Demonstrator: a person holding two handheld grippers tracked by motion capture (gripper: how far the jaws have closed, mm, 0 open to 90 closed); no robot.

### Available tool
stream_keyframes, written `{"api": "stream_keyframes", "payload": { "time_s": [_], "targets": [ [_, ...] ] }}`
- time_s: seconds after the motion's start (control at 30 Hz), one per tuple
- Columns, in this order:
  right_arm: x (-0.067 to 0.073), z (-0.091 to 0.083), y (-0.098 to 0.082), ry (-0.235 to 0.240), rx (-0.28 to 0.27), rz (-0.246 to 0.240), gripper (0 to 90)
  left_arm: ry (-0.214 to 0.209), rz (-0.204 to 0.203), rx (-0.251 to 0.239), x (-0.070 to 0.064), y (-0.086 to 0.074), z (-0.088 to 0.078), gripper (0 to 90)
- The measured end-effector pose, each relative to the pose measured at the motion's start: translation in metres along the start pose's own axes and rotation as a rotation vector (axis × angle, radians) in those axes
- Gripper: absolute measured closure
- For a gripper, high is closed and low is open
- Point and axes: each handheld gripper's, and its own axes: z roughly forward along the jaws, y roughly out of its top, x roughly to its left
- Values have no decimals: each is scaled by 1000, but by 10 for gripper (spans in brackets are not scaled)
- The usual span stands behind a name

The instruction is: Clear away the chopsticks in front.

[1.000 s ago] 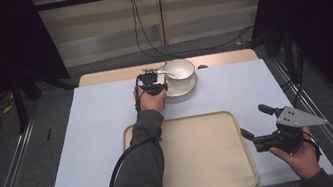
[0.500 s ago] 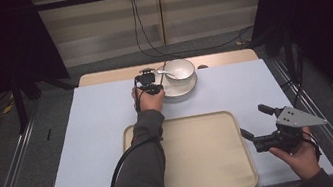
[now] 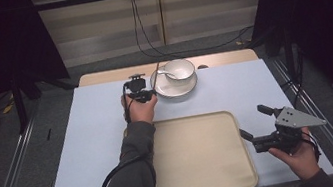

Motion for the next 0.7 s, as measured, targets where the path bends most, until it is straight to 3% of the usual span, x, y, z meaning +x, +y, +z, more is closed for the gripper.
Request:
{"api": "stream_keyframes", "payload": {
  "time_s": [0.2, 0.47, 0.7],
  "targets": [
    [0, 0, 0, 7, 0, -9, 24, 4, -12, -9, 4, -15, -22, 852],
    [1, 1, 0, 0, -2, -1, 24, -11, -75, -30, 8, -38, -48, 852],
    [1, 1, -1, 4, 4, -10, 24, -10, -97, -50, 12, -55, -68, 852]
  ]
}}
